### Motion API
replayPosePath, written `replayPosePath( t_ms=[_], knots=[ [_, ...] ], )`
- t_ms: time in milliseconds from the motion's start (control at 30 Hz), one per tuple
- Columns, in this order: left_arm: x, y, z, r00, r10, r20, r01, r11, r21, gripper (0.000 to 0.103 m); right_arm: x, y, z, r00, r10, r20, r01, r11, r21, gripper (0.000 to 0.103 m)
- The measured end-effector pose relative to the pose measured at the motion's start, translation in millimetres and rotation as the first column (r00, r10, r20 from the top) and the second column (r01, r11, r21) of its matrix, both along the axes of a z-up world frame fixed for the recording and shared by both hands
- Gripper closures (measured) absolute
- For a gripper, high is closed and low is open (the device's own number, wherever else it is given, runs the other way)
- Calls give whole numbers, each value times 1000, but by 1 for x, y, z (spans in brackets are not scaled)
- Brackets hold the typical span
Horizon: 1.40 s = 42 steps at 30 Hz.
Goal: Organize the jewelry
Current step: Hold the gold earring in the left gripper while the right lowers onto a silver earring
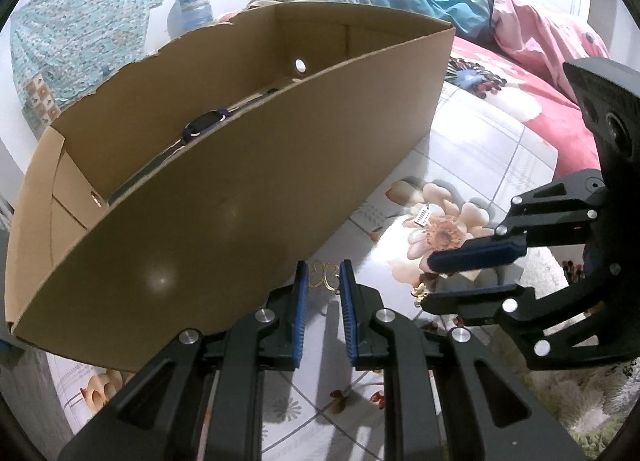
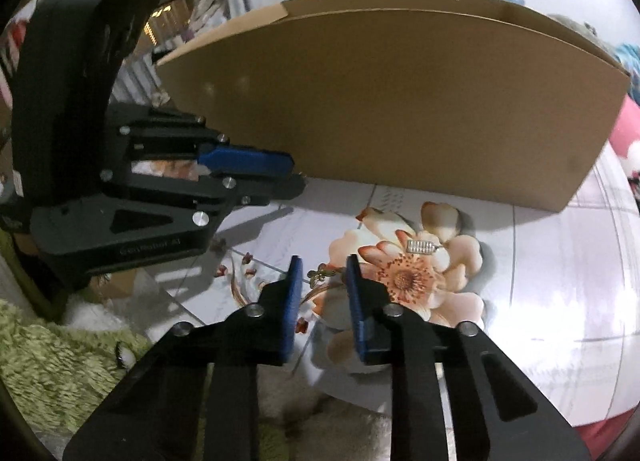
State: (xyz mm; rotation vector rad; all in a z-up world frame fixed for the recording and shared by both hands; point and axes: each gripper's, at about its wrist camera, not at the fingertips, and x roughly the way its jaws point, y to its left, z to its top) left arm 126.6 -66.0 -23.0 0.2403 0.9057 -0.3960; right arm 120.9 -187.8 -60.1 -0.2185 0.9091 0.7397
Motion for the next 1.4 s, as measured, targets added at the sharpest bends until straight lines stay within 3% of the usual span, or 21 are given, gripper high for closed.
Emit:
replayPosePath(
  t_ms=[333, 367, 833, 900, 1233, 1333, 1400],
  knots=[
    [1, 4, -3, 1000, 10, -5, -10, 1000, -12, 88, -8, 18, -1, 993, 101, 57, -95, 991, -97, 89],
    [1, 4, -3, 1000, 11, -5, -11, 1000, -13, 88, -8, 19, -1, 992, 109, 59, -102, 990, -102, 93],
    [1, 3, -2, 1000, 9, -2, -9, 1000, -10, 88, -3, 22, -6, 994, 101, 42, -97, 992, -78, 94],
    [0, 3, -2, 1000, 9, -2, -9, 1000, -10, 88, 1, 16, -6, 995, 98, 37, -95, 993, -76, 103],
    [-5, 1, 2, 1000, -2, 14, 2, 1000, -8, 88, -5, 0, 6, 997, 61, 51, -58, 997, -59, 103],
    [-7, 2, 3, 1000, -1, 18, 1, 1000, -9, 88, -5, -3, 7, 998, 41, 46, -39, 998, -54, 99],
    [-7, 2, 4, 1000, 0, 18, 1, 1000, -10, 88, -7, -4, 7, 998, 37, 44, -35, 998, -52, 86]
  ],
)
